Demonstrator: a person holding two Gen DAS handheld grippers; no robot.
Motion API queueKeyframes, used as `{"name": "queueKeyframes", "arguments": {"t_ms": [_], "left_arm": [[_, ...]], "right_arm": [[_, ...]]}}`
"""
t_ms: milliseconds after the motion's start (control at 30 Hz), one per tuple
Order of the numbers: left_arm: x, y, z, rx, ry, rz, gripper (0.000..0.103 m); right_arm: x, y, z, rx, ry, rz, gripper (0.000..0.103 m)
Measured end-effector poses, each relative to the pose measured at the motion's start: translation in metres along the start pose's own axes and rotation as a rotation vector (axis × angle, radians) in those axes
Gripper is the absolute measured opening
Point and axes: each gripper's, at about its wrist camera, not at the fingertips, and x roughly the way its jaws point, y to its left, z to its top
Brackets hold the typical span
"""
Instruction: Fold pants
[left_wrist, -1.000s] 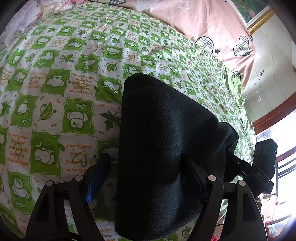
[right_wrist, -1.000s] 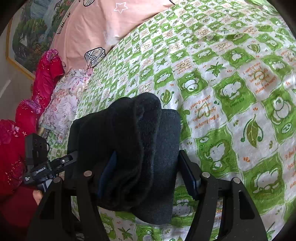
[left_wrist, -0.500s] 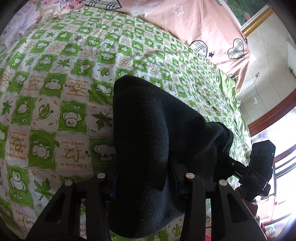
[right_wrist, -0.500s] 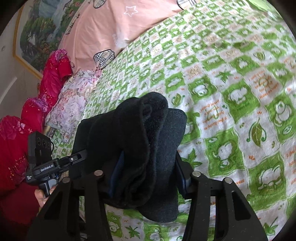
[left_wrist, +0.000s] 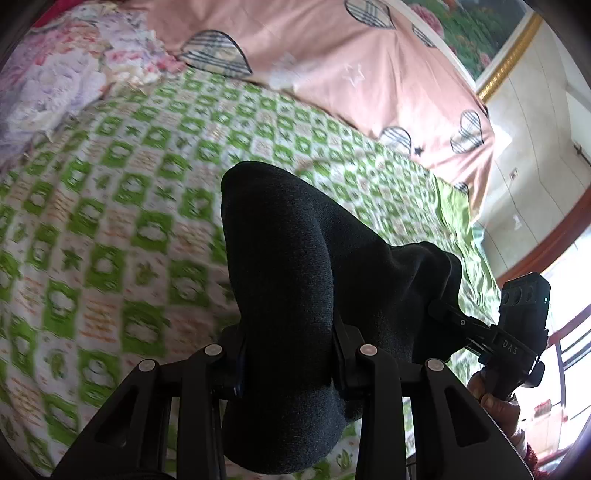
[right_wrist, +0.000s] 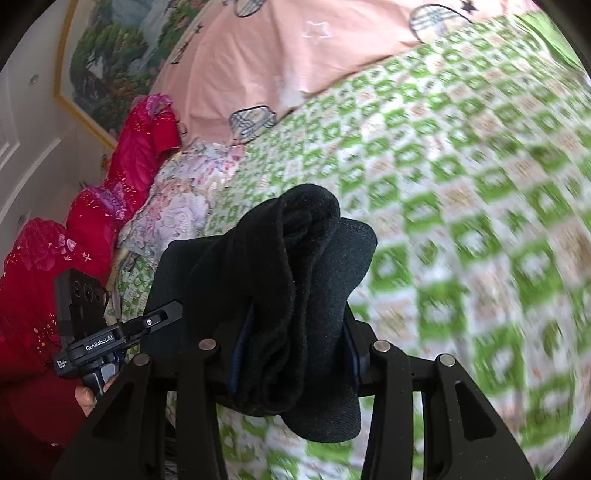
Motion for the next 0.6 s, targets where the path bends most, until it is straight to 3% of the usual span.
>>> {"name": "queueKeyframes", "arguments": {"t_ms": [333, 600], "left_arm": [[-0.016, 0.046, 0.034, -0.081, -0.085, 0.103, 0.034], [-0.013, 0.075, 0.046, -0.124, -0.108, 0.163, 0.034]], "right_arm": [[0.065, 0.039, 0.039, -0.105, 0.034, 0.038, 0.044], [0.114, 0.046, 0.055, -0.145, 0.091, 0.059, 0.044]]}}
